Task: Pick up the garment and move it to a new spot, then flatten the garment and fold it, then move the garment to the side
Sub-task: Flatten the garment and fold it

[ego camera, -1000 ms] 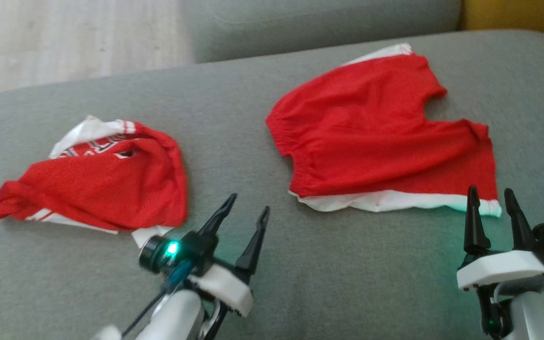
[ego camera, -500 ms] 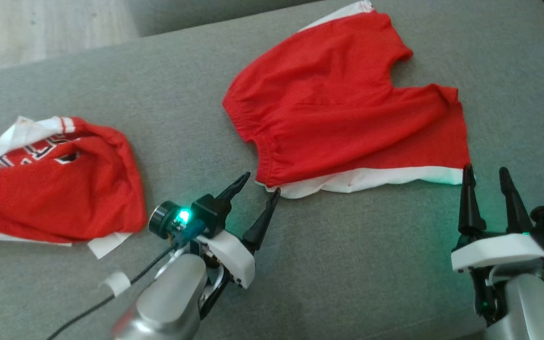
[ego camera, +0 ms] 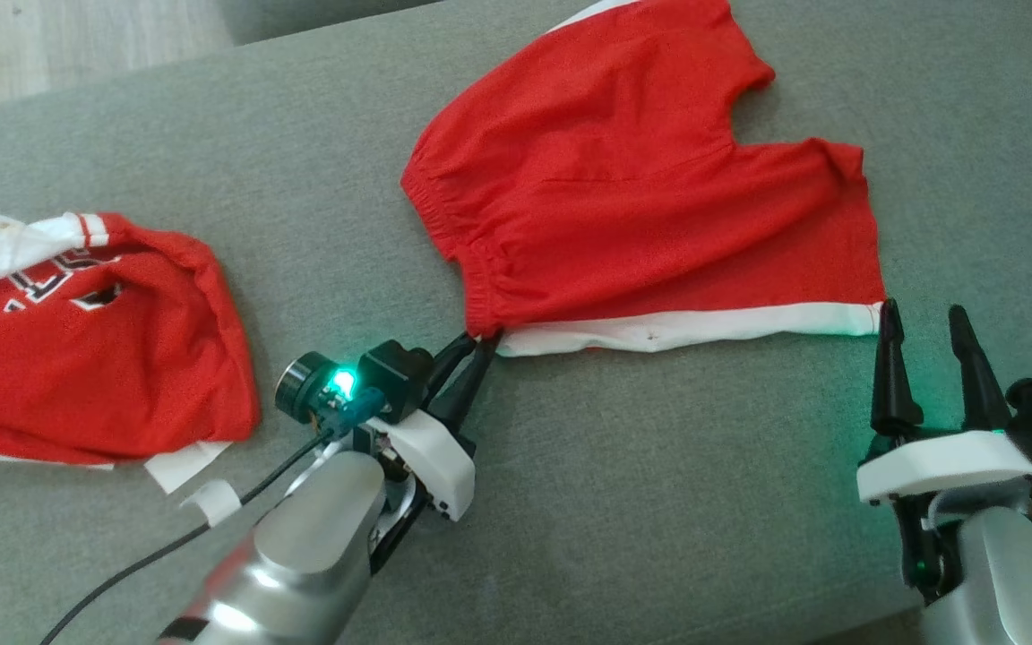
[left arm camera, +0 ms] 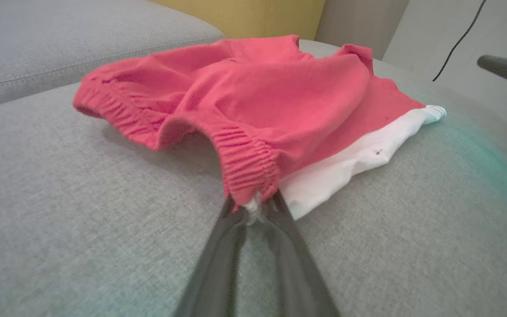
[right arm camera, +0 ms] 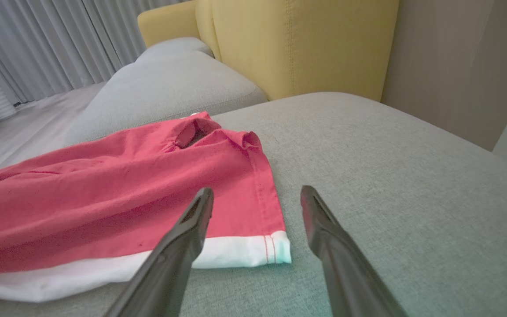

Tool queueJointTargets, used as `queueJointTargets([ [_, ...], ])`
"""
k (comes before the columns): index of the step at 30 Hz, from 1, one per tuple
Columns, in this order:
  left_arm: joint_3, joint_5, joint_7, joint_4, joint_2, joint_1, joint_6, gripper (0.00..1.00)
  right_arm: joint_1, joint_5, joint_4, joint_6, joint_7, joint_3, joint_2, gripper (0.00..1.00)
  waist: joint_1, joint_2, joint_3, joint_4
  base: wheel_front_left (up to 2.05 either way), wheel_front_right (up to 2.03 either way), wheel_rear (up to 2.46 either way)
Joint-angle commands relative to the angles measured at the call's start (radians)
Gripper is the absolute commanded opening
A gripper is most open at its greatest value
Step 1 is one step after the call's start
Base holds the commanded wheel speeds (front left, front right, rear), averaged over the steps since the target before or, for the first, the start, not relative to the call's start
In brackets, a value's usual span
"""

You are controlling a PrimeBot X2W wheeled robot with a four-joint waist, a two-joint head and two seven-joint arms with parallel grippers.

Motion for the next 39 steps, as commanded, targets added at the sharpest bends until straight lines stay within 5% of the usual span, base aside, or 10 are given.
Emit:
queueJointTargets([
  [1, 0.019, -0.008, -0.017, -0.017, 0.015, -0.044, 0.002, 0.0, -0.03, -0.016, -0.015, -0.001, 0.0, 0.011, -0.006, 1.0, -0.0001, 0.0, -0.003, 0.005, 0.0, 0.0, 0.0],
  [11, 0.03, 0.007, -0.029, -0.028, 0.007, -0.042, 0.015, 0.0, -0.068, -0.104, 0.111, -0.001, 0.123, -0.065, -0.006, 1.0, -0.0001, 0.0, -0.027, 0.049, 0.0, 0.0, 0.0],
  [23, 0.032, 0.036, -0.029, -0.07, -0.002, -0.025, 0.035, 0.0, -0.128, -0.108, 0.247, -0.001, 0.186, -0.043, -0.006, 1.0, -0.0001, 0.0, -0.024, 0.078, 0.0, 0.0, 0.0],
  [25, 0.032, 0.04, -0.029, -0.072, -0.003, -0.023, 0.036, 0.0, -0.135, -0.105, 0.261, -0.001, 0.186, -0.04, -0.006, 0.16, -0.0001, 0.0, -0.025, 0.081, 0.0, 0.0, 0.0],
  [26, 0.032, 0.041, -0.029, -0.07, -0.003, -0.021, 0.039, 0.0, -0.138, -0.096, 0.268, -0.001, 0.184, -0.038, -0.006, 0.0, -0.0001, 0.0, -0.026, 0.082, 0.0, 0.0, 0.0],
  [39, 0.041, 0.047, -0.011, -0.016, 0.015, -0.074, 0.067, 0.0, -0.168, 0.048, 0.161, -0.001, 0.115, 0.09, -0.006, 0.0, -0.0001, 0.0, -0.092, 0.096, 0.0, 0.0, 0.0],
])
